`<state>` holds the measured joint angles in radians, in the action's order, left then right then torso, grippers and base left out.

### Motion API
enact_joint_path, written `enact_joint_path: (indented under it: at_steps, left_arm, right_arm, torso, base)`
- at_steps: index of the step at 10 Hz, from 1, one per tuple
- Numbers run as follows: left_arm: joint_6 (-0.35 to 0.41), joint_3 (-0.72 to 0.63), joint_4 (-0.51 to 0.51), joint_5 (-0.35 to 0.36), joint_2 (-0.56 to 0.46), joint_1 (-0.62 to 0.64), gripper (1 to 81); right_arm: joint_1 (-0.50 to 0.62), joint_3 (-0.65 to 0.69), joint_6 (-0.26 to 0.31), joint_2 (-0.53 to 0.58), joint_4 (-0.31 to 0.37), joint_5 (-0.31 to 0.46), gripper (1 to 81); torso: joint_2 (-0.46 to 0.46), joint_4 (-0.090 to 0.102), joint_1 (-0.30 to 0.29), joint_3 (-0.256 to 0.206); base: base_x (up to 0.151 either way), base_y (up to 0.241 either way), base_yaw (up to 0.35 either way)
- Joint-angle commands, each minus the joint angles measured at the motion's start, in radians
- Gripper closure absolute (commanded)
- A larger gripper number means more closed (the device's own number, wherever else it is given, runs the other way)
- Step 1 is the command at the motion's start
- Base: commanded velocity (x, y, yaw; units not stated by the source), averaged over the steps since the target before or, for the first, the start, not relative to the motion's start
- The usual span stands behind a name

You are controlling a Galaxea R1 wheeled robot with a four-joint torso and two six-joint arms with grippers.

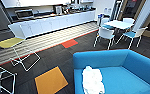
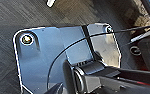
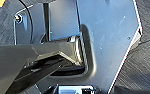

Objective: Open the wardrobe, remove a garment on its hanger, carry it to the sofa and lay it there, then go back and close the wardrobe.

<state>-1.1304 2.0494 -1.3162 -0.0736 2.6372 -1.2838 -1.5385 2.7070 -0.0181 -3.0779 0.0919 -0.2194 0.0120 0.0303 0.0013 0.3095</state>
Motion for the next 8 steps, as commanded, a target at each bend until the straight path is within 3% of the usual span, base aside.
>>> enact_joint_path:
  at_steps: [1, 3, 8]
  left_arm:
    - [0.000, 0.008, -0.012, 0.005, 0.004, 0.008, 1.0]
    - [-0.002, 0.021, -0.008, 0.006, 0.011, 0.010, 1.0]
    - [0.000, 0.029, -0.015, 0.006, 0.021, 0.005, 1.0]
  right_arm:
    - [-0.007, -0.010, 0.004, -0.009, -0.008, 0.063, 1.0]
    - [-0.007, -0.010, 0.004, -0.009, -0.006, 0.063, 1.0]
    - [-0.009, -0.010, 0.004, -0.011, -0.008, 0.063, 1.0]
  torso:
    - [0.000, 0.000, 0.000, 0.000]
    - [0.002, 0.000, -0.001, -0.001]
    - [0.003, 0.000, -0.001, -0.001]
  base:
    - [0.000, 0.000, 0.000]
    - [0.000, 0.000, 0.126]
    - [0.000, 0.000, 0.265]
